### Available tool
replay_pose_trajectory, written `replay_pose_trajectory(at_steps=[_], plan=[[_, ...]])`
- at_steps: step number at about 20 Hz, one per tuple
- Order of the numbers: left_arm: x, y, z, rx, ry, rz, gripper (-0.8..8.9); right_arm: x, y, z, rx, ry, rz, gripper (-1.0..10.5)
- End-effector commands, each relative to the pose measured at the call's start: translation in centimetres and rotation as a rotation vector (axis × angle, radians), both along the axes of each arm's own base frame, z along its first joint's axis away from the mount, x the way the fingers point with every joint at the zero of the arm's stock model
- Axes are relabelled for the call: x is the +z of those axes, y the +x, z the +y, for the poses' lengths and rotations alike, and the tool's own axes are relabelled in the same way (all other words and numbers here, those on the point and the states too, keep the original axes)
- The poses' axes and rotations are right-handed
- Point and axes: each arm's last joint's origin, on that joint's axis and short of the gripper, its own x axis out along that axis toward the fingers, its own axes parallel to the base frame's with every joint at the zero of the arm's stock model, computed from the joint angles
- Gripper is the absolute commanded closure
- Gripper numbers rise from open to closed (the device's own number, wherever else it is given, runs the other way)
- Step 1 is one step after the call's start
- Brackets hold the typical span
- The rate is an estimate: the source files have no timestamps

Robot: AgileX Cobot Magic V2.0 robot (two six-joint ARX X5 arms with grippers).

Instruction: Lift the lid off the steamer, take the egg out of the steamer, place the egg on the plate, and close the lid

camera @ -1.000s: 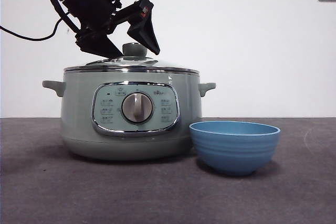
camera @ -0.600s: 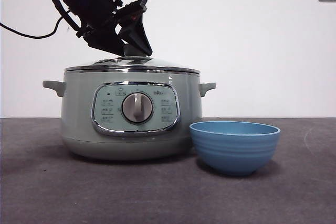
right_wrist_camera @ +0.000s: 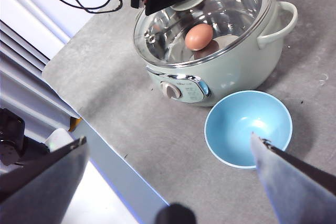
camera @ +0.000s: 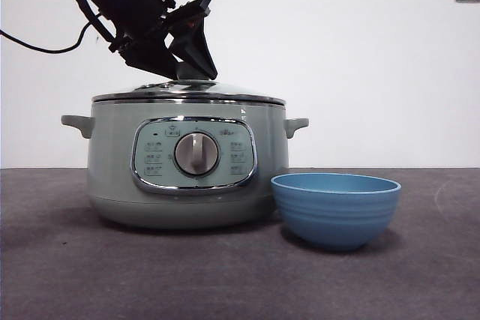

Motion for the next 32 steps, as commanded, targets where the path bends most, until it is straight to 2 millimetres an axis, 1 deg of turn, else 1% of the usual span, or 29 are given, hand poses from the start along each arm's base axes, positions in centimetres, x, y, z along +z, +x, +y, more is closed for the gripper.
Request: replay_pose_trajectory(at_steps=[1,5,8,11,14,17,19,21,25,28,32], plan=[[2.7,0.0,-0.2,0.000,-0.054,-0.068,8.22,0.1,0.0,0.0,0.002,-0.002,-0.008,3.2],[6.1,-0.7,0.2,0.000,-0.077,-0.119,8.22,0.1,0.0,0.0,0.002,-0.002,-0.009,3.2],[9.2,-2.4,1.0,0.003,-0.095,-0.159,8.22,0.1,0.1,0.0,0.002,-0.002,-0.011,3.2],[12.3,-5.5,2.5,0.013,-0.140,-0.208,8.22,0.3,0.8,0.1,-0.019,0.024,-0.015,3.2],[15.0,-9.7,4.6,0.042,-0.145,-0.252,8.22,0.6,1.9,0.2,-0.040,0.056,-0.040,3.2],[17.0,-14.1,6.8,0.081,-0.148,-0.296,8.22,0.6,3.5,0.8,-0.045,0.098,-0.031,3.2],[17.9,-17.0,8.3,0.112,-0.149,-0.325,8.22,0.4,4.7,1.8,-0.019,0.111,-0.019,3.2],[18.3,-19.6,9.6,0.137,-0.146,-0.341,8.22,0.4,6.1,3.4,-0.022,0.067,-0.027,3.2],[18.2,-23.6,11.7,0.194,-0.115,-0.335,8.22,1.0,9.2,7.9,0.005,-0.022,-0.022,3.2],[18.1,-25.4,12.6,0.209,-0.107,-0.334,8.22,1.3,11.1,10.4,0.016,-0.062,-0.020,3.2],[17.7,-27.3,13.5,0.225,-0.096,-0.321,8.22,1.0,13.5,14.4,0.022,-0.135,-0.013,3.2]])
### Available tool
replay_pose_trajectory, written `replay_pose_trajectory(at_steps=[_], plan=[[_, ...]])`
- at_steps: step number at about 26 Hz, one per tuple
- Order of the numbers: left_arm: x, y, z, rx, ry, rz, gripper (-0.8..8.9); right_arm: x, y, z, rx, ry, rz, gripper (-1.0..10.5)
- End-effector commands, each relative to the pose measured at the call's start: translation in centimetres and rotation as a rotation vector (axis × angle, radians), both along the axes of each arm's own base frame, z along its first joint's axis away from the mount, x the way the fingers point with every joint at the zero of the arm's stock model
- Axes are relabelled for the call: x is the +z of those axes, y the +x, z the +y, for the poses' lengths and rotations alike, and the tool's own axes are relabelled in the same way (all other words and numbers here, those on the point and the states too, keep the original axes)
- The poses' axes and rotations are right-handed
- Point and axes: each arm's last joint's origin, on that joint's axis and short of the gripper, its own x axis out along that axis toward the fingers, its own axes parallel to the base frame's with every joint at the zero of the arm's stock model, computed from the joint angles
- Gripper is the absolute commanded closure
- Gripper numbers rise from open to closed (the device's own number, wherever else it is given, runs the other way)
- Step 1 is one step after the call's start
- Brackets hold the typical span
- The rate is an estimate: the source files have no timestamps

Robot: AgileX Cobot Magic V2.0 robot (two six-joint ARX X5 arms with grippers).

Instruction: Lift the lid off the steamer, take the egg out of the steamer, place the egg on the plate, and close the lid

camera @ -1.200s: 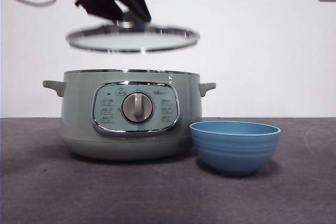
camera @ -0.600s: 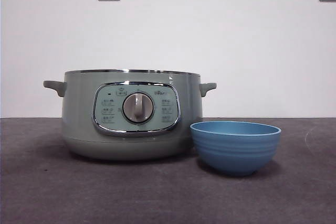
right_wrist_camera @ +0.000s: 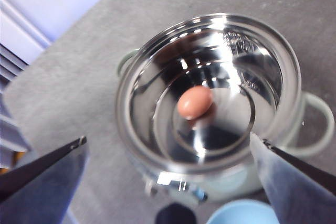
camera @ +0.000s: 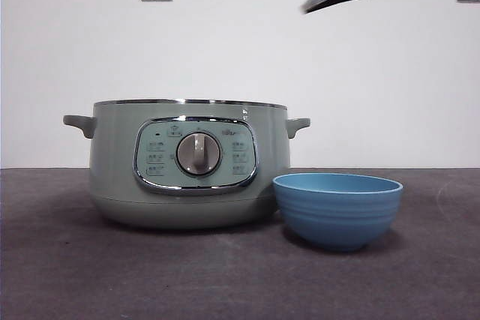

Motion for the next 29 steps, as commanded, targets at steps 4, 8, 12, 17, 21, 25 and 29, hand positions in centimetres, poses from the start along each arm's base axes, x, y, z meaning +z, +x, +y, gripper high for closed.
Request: replay_pose_trajectory(at_steps=[4,8,12,17,21,25,29], plan=[[0.5,-2.2,1.1,0.022,-0.025,-0.046,8.22,-1.3,3.6,5.7,-0.004,-0.103,0.012,3.2],[0.4,-2.4,1.2,0.022,-0.023,-0.044,8.22,-3.0,6.0,9.6,-0.003,-0.159,0.013,3.2],[0.4,-2.4,1.2,0.019,-0.021,-0.045,8.22,-6.7,8.7,13.4,-0.011,-0.242,0.024,3.2],[0.4,-2.4,1.2,0.012,-0.017,-0.042,8.22,-11.1,10.2,15.0,-0.018,-0.301,0.061,3.2],[0.3,-2.4,1.2,0.011,-0.013,-0.041,8.22,-13.4,10.8,15.5,-0.013,-0.326,0.082,3.2],[0.3,-2.4,1.2,0.011,-0.013,-0.040,8.22,-14.8,11.1,15.8,-0.020,-0.349,0.094,3.2],[0.3,-2.4,1.2,0.011,-0.013,-0.040,8.22,-16.3,11.2,15.9,-0.017,-0.384,0.128,3.4]])
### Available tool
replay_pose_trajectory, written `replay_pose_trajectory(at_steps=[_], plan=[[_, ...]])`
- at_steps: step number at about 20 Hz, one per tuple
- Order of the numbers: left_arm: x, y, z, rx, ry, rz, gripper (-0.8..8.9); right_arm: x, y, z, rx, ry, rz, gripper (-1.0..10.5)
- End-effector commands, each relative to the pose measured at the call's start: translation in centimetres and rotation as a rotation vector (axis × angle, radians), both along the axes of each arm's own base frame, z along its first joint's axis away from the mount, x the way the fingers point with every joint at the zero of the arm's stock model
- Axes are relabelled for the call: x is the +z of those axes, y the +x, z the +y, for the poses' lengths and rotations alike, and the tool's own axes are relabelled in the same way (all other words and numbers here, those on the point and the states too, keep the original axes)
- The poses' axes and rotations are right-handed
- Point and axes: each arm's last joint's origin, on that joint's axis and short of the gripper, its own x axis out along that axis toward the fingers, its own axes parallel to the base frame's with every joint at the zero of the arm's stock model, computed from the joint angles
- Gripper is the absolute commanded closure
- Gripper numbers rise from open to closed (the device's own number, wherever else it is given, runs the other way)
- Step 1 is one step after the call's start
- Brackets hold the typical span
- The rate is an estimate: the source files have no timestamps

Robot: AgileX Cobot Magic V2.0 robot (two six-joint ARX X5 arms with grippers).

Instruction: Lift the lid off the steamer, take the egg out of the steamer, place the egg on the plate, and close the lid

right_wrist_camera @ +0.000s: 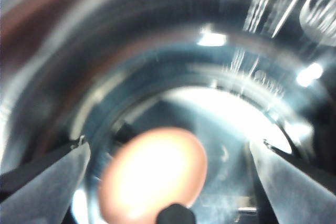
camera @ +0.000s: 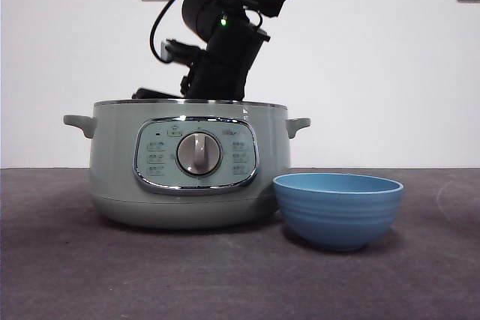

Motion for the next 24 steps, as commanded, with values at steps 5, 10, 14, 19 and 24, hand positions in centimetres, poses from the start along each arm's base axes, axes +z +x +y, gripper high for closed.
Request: replay_pose_trajectory(at_steps=[5,10,14,19,24], plan=[[0.9,-0.6,0.2,-0.009,-0.029,-0.068,8.22,-1.2,-0.1,0.2,0.007,-0.026,0.035,8.7],[0.9,-0.6,0.2,-0.009,-0.029,-0.067,8.22,-0.9,-0.2,0.2,0.009,-0.021,0.029,9.6],[0.9,-0.6,0.2,-0.010,-0.030,-0.068,8.22,4.7,-1.3,-0.8,0.021,0.040,-0.073,9.6],[0.9,-0.5,0.2,-0.013,-0.034,-0.073,8.22,15.4,-6.6,-5.4,0.031,0.069,-0.191,9.6],[1.0,-0.5,0.2,-0.014,-0.036,-0.077,8.22,22.1,-11.9,-11.7,-0.005,0.043,-0.270,9.6]])
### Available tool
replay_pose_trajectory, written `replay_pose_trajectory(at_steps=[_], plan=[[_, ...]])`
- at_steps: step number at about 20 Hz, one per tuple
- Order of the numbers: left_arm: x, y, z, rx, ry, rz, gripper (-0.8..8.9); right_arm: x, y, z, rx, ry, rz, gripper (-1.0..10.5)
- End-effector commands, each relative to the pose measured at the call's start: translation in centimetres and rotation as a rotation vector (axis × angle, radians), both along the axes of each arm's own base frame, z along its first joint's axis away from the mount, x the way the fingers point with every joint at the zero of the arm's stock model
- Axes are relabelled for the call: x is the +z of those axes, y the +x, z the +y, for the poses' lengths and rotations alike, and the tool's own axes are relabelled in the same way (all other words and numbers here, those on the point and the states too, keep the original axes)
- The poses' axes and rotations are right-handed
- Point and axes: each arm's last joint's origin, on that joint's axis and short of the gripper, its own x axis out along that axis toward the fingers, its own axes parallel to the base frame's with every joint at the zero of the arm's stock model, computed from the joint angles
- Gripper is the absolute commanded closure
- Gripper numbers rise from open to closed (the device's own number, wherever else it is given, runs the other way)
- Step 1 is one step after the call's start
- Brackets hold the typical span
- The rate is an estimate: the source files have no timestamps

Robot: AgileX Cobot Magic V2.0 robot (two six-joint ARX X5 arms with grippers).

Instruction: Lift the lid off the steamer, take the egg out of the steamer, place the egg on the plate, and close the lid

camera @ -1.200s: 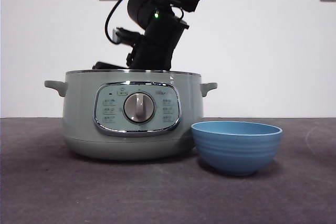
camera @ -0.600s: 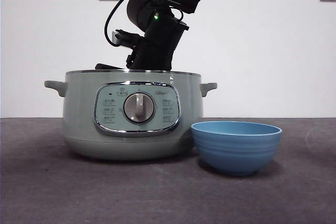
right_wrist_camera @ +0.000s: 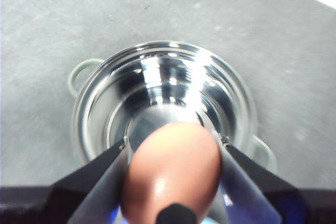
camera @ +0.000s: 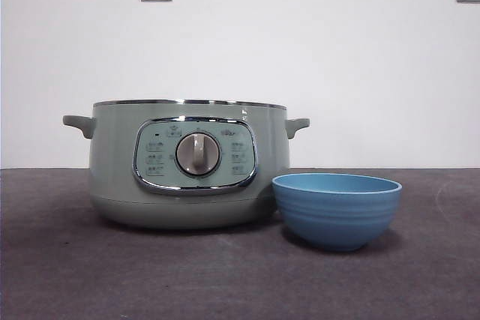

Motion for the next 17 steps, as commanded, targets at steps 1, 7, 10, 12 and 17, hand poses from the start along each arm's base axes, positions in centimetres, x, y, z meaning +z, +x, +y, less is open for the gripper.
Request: replay_pose_trajectory(at_steps=[1,7,10,12,17], plan=[[1.0,-0.5,0.2,-0.009,-0.033,-0.077,8.22,1.1,-1.0,-2.2,-0.024,-0.015,-0.009,9.6],[0.9,-0.5,0.1,-0.035,-0.040,-0.070,8.22,-0.6,-2.9,-6.9,-0.117,-0.051,0.053,9.6],[0.9,-0.6,0.1,-0.035,-0.040,-0.070,8.22,-3.9,-3.1,-8.1,-0.137,-0.052,0.096,9.6],[0.9,-0.6,0.1,-0.035,-0.040,-0.069,8.22,-6.5,-2.8,-8.2,-0.115,-0.021,0.148,9.6],[0.9,-0.6,0.1,-0.035,-0.038,-0.065,8.22,-13.5,-1.8,-7.6,-0.115,0.020,0.205,9.6]])
